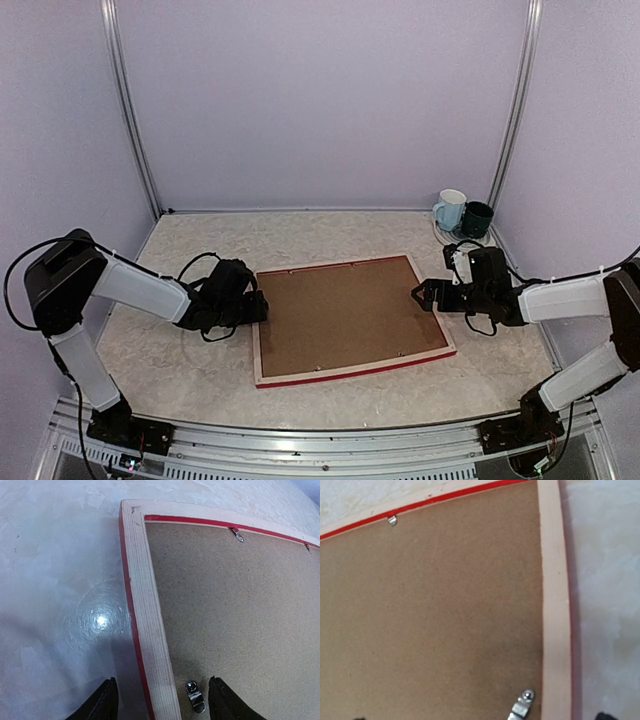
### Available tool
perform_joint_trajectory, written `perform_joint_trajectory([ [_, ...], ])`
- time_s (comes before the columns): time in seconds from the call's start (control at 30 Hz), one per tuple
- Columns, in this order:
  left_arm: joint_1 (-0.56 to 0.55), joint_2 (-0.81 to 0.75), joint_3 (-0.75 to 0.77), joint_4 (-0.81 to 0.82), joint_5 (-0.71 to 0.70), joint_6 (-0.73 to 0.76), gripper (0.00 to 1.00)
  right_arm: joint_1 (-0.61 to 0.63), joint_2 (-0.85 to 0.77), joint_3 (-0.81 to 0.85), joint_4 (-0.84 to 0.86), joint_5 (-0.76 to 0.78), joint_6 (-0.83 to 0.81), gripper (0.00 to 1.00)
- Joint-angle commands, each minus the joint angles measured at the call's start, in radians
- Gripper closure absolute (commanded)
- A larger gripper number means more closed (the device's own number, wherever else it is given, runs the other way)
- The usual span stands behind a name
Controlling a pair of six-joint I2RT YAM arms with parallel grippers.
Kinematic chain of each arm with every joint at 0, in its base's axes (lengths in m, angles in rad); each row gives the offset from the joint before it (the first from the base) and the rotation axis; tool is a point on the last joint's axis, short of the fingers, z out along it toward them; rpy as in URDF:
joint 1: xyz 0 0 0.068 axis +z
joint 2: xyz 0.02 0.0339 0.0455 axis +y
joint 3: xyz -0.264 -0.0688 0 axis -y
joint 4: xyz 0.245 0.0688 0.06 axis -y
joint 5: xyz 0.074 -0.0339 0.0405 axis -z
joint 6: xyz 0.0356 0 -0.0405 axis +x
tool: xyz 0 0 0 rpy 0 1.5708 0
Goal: Put the photo into the frame
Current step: Press the fastener onto the backboard.
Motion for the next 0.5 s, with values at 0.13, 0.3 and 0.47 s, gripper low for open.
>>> perform_joint_trajectory([
  [0.13, -0.01, 0.035, 0.029, -0.111, 0.001, 0.032, 0.39, -0.008, 0.012, -0.004, 0.019, -0.009, 0.0, 0.01],
  [0.3, -0.023, 0.056, 0.049, -0.144, -0.029, 0.042, 0.4, -0.008, 0.008, -0.002, 0.016, -0.012, -0.001, 0.01],
  [0.47, -0.028, 0.062, 0.048, -0.151, -0.029, 0.038, 0.44, -0.008, 0.001, -0.003, 0.014, -0.011, -0.002, 0.01],
])
